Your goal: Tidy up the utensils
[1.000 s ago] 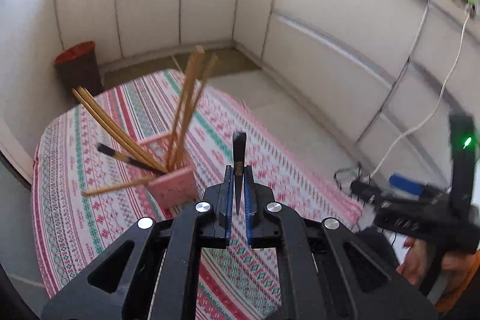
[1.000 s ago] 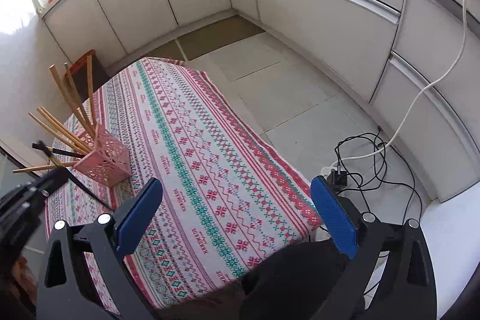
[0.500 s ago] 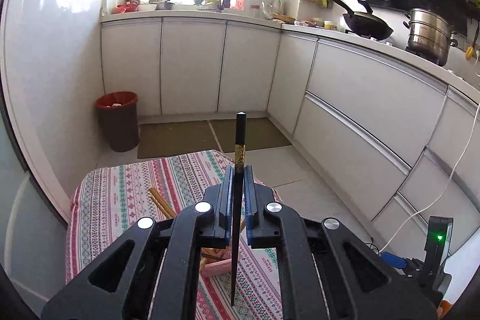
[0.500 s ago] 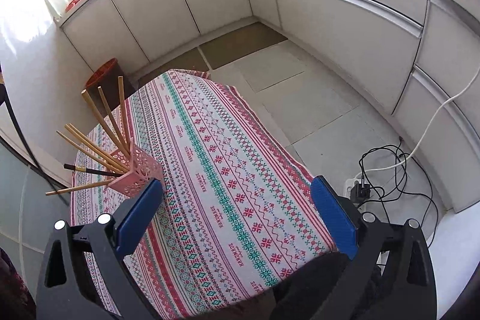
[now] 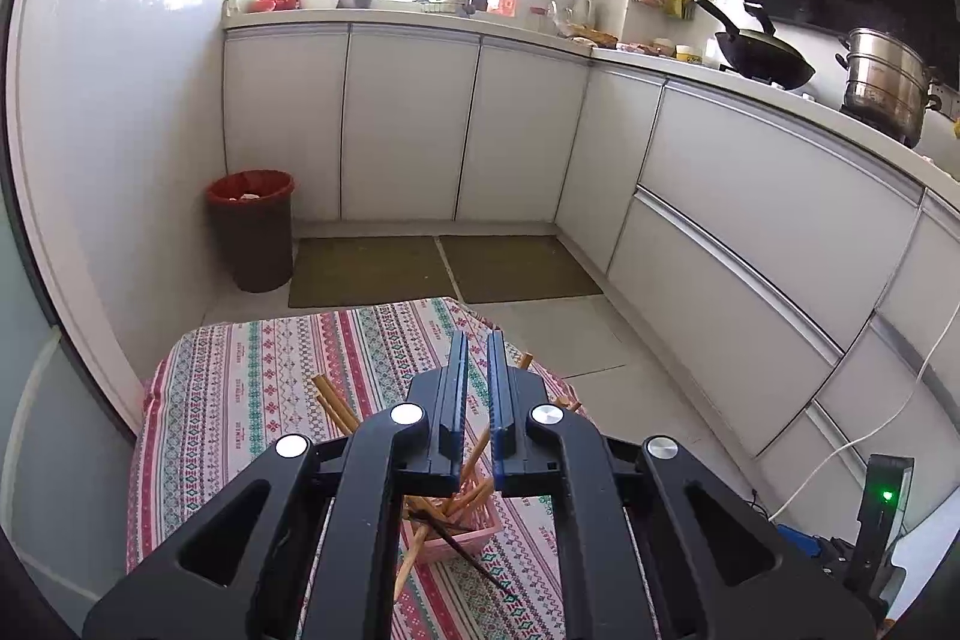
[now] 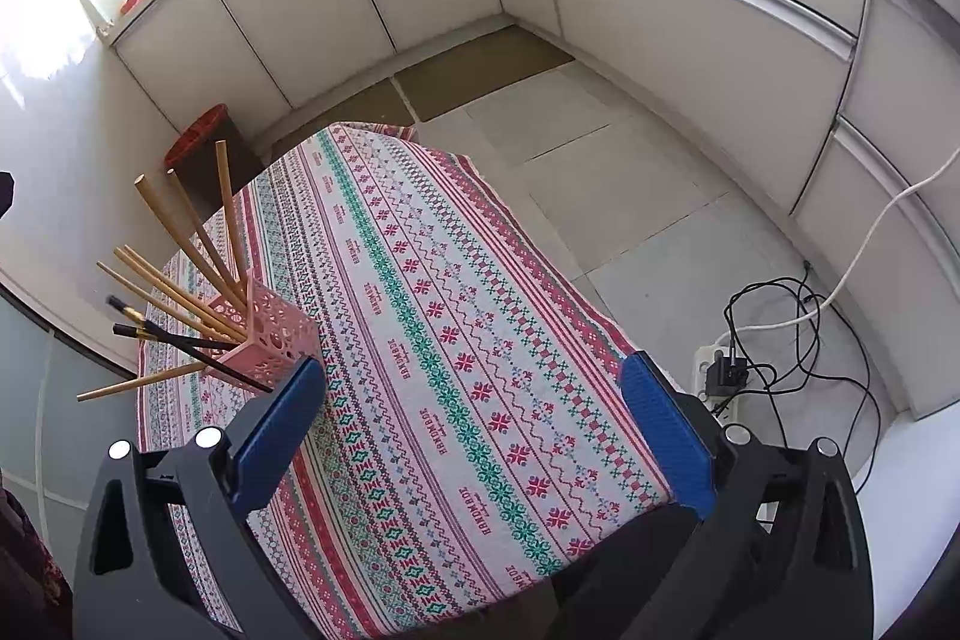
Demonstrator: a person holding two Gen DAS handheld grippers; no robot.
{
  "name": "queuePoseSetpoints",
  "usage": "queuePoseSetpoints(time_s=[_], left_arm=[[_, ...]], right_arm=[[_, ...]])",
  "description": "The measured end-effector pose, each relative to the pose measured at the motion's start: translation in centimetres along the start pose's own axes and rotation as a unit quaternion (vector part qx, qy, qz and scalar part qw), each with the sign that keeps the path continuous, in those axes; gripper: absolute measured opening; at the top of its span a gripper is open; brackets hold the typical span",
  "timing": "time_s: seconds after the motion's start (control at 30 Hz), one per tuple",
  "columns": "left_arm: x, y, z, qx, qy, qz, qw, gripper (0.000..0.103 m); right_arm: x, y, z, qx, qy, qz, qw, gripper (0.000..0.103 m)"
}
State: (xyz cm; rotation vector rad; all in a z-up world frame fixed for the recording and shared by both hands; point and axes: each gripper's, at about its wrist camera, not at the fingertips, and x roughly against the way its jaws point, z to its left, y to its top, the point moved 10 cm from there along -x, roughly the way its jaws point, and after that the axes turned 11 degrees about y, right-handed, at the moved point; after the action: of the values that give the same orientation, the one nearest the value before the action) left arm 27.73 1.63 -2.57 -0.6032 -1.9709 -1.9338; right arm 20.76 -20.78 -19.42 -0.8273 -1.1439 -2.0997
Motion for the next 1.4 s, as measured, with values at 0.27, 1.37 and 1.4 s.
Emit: queuePoseSetpoints(time_s=[0.27,1.37,1.4], left_arm=[[0.4,-0.9,7.7,0.121,0.03,0.021,0.992,0.059],[-2.0,-8.2,11.4,0.138,0.028,0.121,0.9827,0.064],[-2.0,-8.2,11.6,0.139,0.028,0.12,0.9826,0.064]], right_arm=[[-1.4,-0.3,0.2,0.005,-0.004,0.015,1.0,0.096],[-0.7,-4.4,9.9,0.09,0.082,0.071,0.99,0.007],[1.0,-3.3,10.9,0.098,0.091,0.051,0.99,0.007]])
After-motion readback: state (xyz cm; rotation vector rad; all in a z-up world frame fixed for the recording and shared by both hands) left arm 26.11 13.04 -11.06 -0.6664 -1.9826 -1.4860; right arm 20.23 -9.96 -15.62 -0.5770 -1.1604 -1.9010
